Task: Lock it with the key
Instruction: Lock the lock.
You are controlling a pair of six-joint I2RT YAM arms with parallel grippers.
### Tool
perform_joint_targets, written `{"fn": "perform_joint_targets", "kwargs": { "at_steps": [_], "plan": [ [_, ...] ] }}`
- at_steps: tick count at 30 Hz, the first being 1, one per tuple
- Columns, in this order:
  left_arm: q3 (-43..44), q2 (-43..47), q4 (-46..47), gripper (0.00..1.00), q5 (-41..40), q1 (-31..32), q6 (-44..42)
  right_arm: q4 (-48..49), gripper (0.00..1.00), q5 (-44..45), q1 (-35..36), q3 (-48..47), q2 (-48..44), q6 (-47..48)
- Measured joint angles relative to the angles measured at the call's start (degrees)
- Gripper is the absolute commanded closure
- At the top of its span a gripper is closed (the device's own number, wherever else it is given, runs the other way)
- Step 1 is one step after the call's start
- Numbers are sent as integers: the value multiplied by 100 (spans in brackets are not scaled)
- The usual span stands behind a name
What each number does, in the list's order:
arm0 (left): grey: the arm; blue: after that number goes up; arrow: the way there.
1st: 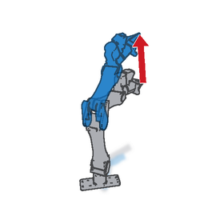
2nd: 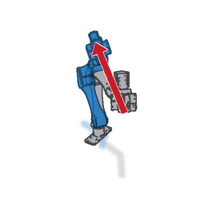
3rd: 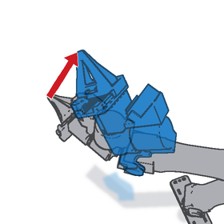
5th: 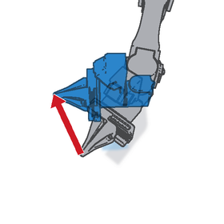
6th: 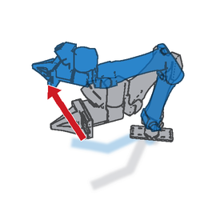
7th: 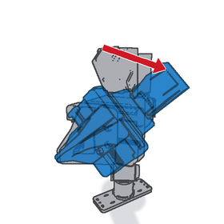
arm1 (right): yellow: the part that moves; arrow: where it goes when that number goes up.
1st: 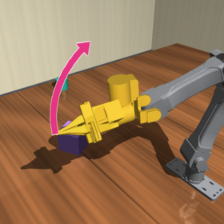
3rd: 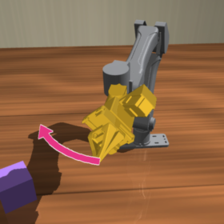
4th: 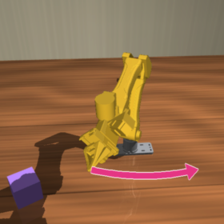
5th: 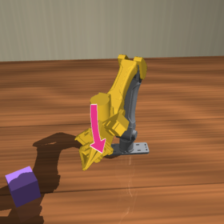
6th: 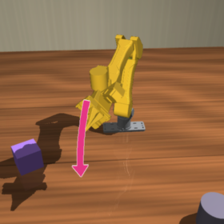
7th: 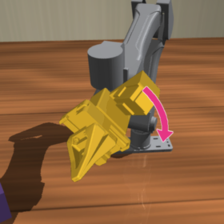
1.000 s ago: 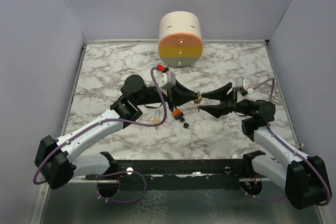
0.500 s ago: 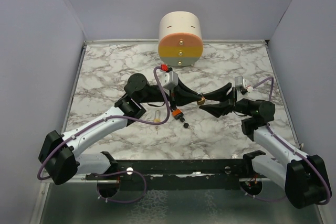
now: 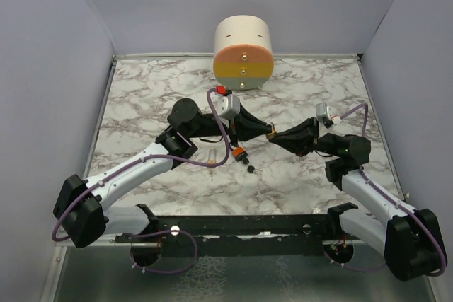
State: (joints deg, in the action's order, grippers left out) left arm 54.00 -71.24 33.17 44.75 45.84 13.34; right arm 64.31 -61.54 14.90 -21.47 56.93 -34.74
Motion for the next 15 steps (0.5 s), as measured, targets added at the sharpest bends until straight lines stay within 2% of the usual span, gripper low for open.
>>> {"fn": "perform_joint_targets", "kwargs": {
  "at_steps": [15],
  "plan": [
    [0,42,22,100,-166,4,-299,-396,98,55,2,0,-238,251]
  ]
}}
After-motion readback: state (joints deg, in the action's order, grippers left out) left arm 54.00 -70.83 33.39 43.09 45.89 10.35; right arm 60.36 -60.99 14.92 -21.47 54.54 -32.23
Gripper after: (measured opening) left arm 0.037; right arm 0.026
